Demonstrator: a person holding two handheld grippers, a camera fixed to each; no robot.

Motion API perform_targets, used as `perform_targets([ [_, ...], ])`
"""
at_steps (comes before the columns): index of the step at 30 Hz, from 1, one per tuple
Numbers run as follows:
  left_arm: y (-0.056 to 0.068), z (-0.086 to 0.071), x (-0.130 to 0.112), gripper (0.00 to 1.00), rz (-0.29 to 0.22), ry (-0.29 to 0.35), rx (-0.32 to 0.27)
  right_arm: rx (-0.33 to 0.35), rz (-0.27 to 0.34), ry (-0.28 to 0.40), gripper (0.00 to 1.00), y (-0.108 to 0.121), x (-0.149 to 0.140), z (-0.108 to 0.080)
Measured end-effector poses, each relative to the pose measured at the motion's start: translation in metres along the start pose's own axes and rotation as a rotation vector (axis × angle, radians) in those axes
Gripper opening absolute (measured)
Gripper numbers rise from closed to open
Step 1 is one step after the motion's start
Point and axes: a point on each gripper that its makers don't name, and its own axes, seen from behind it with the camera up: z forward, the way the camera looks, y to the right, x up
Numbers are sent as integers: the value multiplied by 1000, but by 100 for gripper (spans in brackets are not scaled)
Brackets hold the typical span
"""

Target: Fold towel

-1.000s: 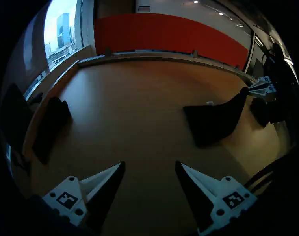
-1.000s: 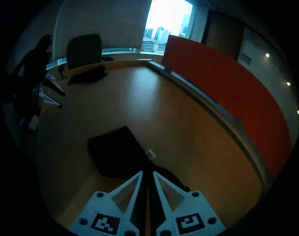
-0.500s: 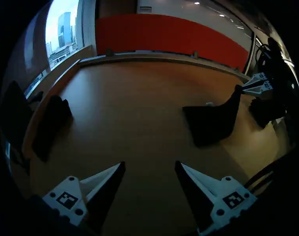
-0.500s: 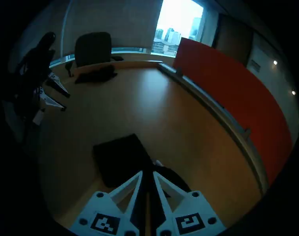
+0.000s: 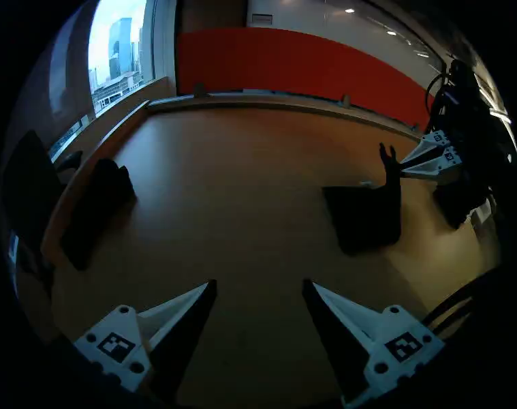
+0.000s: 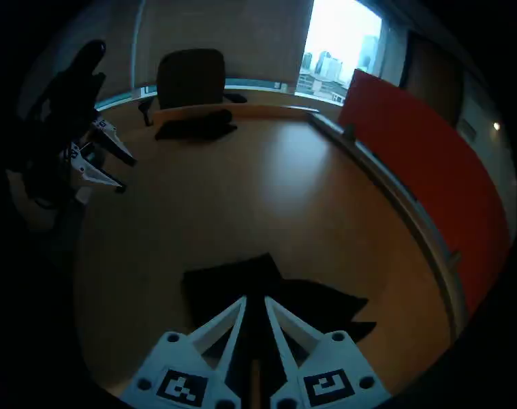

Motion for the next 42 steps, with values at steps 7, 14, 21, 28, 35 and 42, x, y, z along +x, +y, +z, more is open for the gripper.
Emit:
perform_targets([
  [7,-6,-6,-3,93,-20,7,14,60,2,-28,7,-20,-2,32],
  [14,-10,-7,-5,93,-35,8,20,84,7,-46,7,-27,-6,43],
  [21,-11,-6,-6,93,-31,5,22,95,7,-46,33,-29,-6,42],
  [28,-11,-6,-6,93,-33,5,21,99,17,-50,72,-31,-9,41],
  [35,-11,-5,-7,93,-29,3,19,88,27,-58,72,-31,-15,38],
  [42,-12,-5,-6,93,-30,5,18,68,51,-76,72,-32,-31,34],
])
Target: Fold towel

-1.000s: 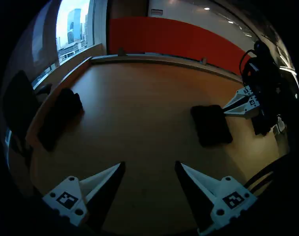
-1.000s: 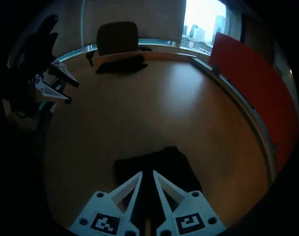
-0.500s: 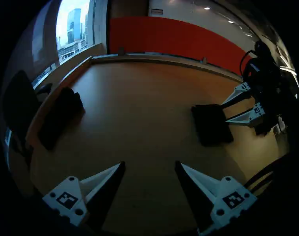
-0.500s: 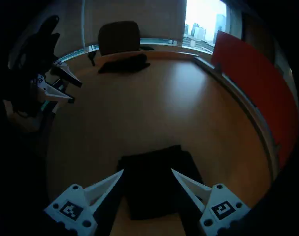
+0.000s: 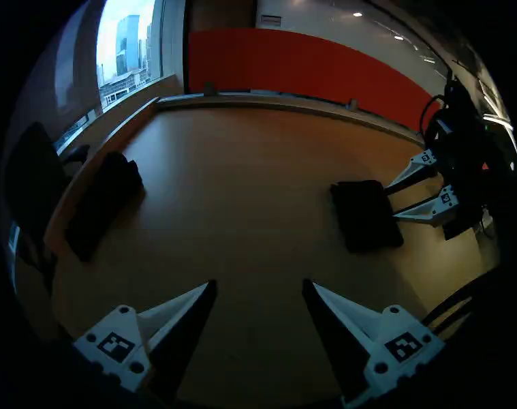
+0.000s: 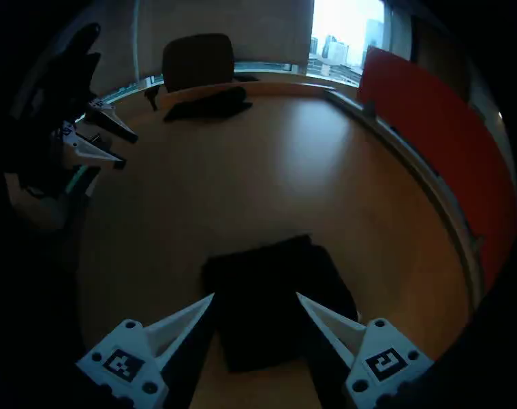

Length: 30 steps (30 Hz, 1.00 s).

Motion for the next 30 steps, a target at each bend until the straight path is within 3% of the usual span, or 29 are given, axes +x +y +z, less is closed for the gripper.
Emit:
perform_targets([
  [17,1,-1,0,93,13,-5,-6,-37,90,-82,72,-18,-70,-7],
  [30,3,-1,-1,93,19,-5,-11,-52,130,-122,72,-25,-97,-9],
])
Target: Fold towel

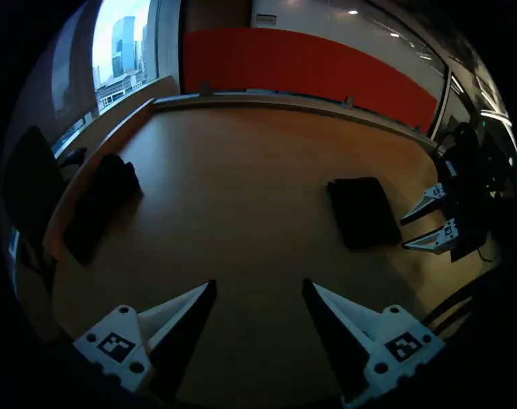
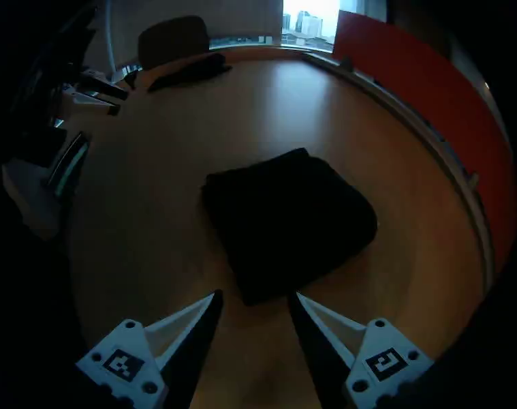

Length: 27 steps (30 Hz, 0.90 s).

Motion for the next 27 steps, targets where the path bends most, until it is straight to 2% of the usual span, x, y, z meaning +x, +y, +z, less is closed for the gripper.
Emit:
perform_targets([
  [5,1,-1,-1,93,0,-1,0,-2,15,-18,66,-1,-7,3],
  [11,2,-1,-2,93,-1,0,-2,0,43,-32,44,-3,-12,8],
  [19,2,-2,-4,93,-2,-2,-3,1,77,-28,39,-5,-12,13],
  [27,3,-2,-5,93,3,-3,-3,-3,109,-15,20,-5,-9,15],
])
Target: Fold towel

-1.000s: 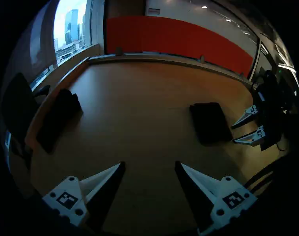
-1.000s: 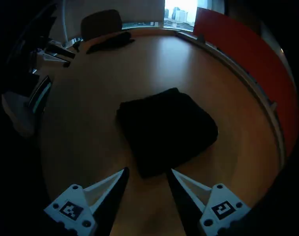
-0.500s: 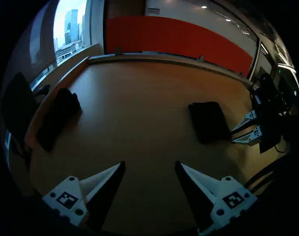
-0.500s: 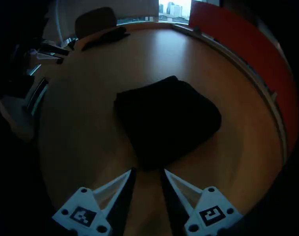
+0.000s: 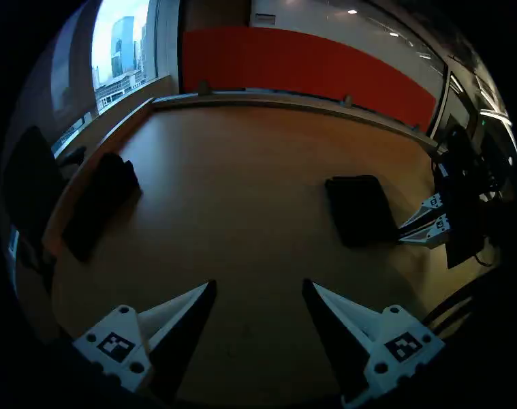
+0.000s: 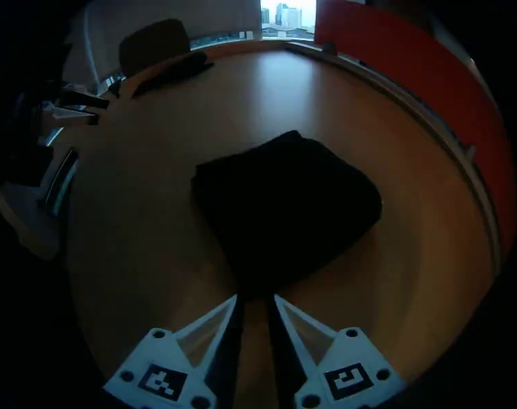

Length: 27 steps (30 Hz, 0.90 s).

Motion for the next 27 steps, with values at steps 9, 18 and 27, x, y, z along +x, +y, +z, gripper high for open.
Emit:
perform_targets([
  [9,0,-1,-1,93,-1,0,-1,-23,33,11,4,5,0,-1],
  [18,2,0,0,93,2,3,-9,-48,23,41,4,9,9,-4],
  [27,2,1,2,93,13,4,-15,-84,11,132,4,18,43,-23],
])
